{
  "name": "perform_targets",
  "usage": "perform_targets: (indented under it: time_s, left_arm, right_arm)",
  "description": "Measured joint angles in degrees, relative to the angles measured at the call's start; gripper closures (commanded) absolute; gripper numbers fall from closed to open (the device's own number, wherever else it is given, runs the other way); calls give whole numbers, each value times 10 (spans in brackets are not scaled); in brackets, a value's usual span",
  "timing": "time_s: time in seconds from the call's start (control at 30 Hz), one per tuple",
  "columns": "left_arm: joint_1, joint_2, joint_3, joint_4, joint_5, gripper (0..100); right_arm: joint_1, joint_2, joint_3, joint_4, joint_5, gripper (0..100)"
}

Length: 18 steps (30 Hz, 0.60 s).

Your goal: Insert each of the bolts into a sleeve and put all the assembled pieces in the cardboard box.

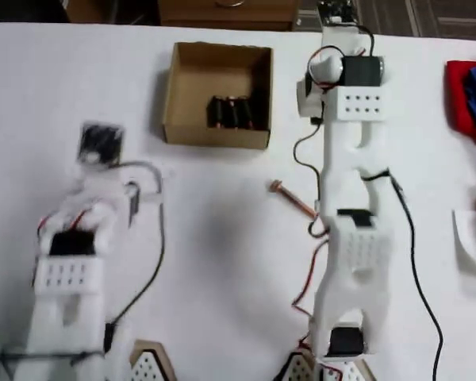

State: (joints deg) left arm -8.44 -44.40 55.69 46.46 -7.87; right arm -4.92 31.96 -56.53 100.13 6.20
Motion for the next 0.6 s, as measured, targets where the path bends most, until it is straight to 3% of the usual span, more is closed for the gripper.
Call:
perform_targets:
  time_s: [0.13,0.27,0.43,0.6]
  left_arm:
    - [69,208,-202,113,51,857]
    - [157,426,-447,261,112,857]
    - [264,628,-758,426,270,860]
    - [348,784,-998,484,388,860]
  right_arm:
    - [35,-193,230,-14,0,975]
    - [120,-356,463,-91,-1,975]
    - [254,-488,734,-222,-1,975]
    - [321,-545,873,-289,-1,975]
